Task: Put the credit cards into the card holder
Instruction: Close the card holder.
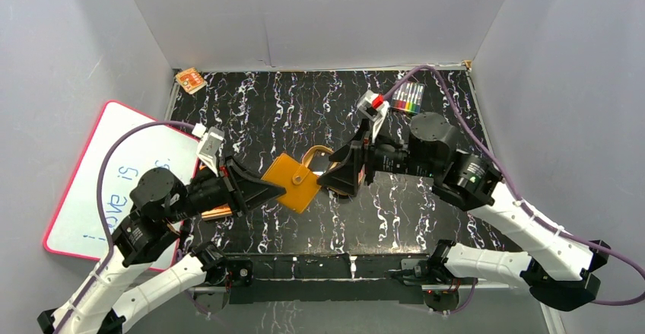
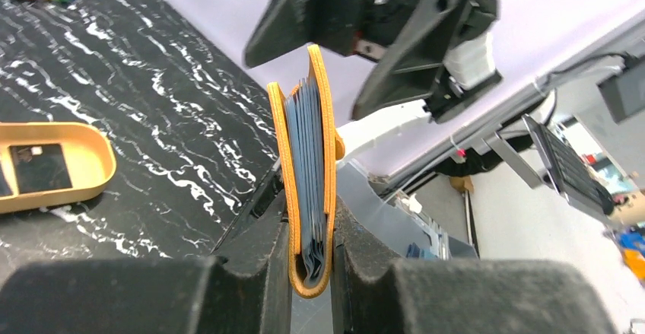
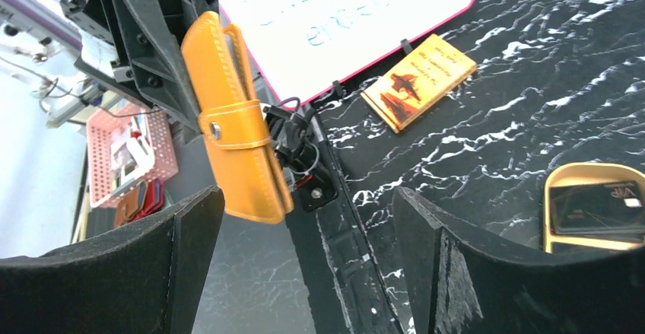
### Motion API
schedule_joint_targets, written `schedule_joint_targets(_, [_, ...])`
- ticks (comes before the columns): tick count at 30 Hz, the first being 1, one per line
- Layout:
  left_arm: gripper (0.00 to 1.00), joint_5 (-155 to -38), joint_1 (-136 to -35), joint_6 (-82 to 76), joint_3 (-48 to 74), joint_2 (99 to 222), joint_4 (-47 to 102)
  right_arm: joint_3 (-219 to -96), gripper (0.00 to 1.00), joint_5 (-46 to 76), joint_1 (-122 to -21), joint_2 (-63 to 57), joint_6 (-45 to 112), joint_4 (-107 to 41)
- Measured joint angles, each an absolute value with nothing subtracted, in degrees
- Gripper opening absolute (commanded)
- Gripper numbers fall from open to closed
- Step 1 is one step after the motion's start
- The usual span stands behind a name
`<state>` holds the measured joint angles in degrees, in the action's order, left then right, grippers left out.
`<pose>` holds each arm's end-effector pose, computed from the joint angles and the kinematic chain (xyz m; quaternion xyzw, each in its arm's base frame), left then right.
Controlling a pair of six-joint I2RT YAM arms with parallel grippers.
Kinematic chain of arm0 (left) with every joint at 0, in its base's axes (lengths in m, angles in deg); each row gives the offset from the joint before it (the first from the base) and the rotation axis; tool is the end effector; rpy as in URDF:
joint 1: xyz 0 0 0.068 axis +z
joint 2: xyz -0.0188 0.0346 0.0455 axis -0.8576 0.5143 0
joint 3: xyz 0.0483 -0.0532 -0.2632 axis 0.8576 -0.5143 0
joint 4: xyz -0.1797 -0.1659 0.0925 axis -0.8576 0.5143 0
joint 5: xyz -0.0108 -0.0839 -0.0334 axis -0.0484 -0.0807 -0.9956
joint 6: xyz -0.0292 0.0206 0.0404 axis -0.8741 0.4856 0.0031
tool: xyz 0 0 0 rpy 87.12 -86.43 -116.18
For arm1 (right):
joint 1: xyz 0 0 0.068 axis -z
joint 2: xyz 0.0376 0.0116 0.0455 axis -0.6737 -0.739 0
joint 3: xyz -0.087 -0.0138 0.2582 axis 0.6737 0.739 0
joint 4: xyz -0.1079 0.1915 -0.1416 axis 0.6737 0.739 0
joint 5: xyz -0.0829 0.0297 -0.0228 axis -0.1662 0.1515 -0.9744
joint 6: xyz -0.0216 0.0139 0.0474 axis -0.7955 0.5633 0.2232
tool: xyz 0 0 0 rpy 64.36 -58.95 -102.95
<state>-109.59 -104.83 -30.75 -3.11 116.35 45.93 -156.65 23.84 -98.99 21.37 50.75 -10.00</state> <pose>0.0570 -0.0773 0.4250 0.1755 0.6283 -0.5966 0.4674 0.0991 0.1693 0.4588 -0.3014 0.6712 0.5148 0.4400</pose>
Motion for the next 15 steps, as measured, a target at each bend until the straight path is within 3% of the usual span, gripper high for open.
schedule_joint_targets(7, [0.00, -115.7, -104.9, -30.2, -3.8, 116.4, 40.4, -148.3, 0.80, 31.4, -99.0, 22.9, 55.8, -20.6])
schedule_joint_targets(12, [0.00, -118.0, -104.9, -30.2, -3.8, 117.9, 37.4, -146.0, 0.54, 36.2, -99.0, 22.8, 60.6, -29.1])
schedule_joint_targets(15, [0.00, -118.6, -104.9, -30.4, -4.1, 118.1, 35.8, -145.6, 0.44, 38.6, -99.0, 22.6, 62.7, -32.1])
